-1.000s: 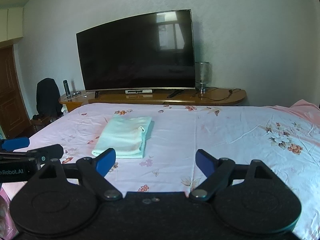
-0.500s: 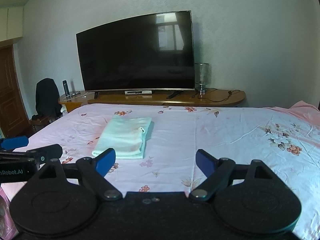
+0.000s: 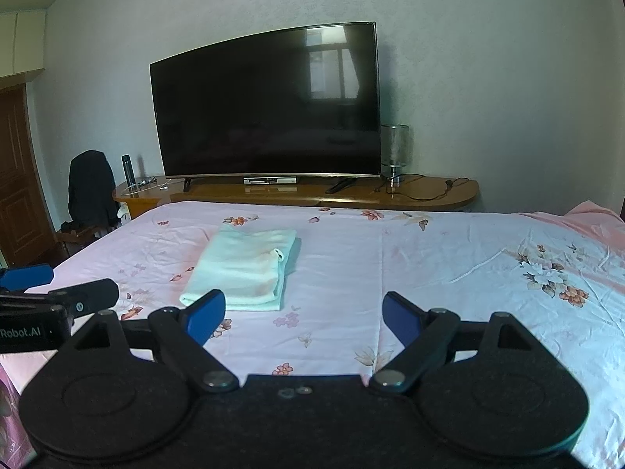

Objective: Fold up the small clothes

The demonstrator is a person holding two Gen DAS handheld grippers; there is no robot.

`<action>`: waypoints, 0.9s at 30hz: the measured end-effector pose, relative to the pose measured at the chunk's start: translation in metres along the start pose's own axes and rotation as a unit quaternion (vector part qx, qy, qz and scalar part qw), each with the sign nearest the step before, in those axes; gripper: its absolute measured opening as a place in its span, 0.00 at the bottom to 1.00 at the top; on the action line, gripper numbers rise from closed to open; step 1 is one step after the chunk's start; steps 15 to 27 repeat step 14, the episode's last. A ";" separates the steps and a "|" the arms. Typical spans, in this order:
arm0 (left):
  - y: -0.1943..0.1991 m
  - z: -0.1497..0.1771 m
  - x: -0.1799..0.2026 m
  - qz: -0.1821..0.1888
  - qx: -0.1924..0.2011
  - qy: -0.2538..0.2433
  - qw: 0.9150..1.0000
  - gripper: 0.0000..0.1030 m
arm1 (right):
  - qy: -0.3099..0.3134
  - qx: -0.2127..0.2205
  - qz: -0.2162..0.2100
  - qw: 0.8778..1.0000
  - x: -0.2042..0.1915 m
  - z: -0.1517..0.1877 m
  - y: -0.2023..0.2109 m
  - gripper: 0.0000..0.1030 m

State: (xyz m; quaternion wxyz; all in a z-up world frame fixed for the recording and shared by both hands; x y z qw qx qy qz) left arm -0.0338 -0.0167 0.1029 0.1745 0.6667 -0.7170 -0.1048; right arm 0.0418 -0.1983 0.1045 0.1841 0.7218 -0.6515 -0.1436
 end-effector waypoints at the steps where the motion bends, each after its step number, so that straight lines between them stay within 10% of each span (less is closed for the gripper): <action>1: 0.000 0.000 0.000 0.000 0.000 0.000 1.000 1.00 | 0.000 0.000 0.000 1.000 0.000 0.000 0.001 0.84; 27: -0.002 0.001 -0.006 -0.008 0.002 -0.004 1.000 1.00 | 0.004 0.002 -0.004 1.000 0.000 0.000 -0.003 0.85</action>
Point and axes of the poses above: each gripper's, at about its wrist camera, not at the fingertips, and y roughly against the way its jaws point, x to its right, z to its underside, the point moved 4 cm from there along -y, roughly the way its jaws point, and after that the axes turned 10 degrees about z, right-handed, at the moved point
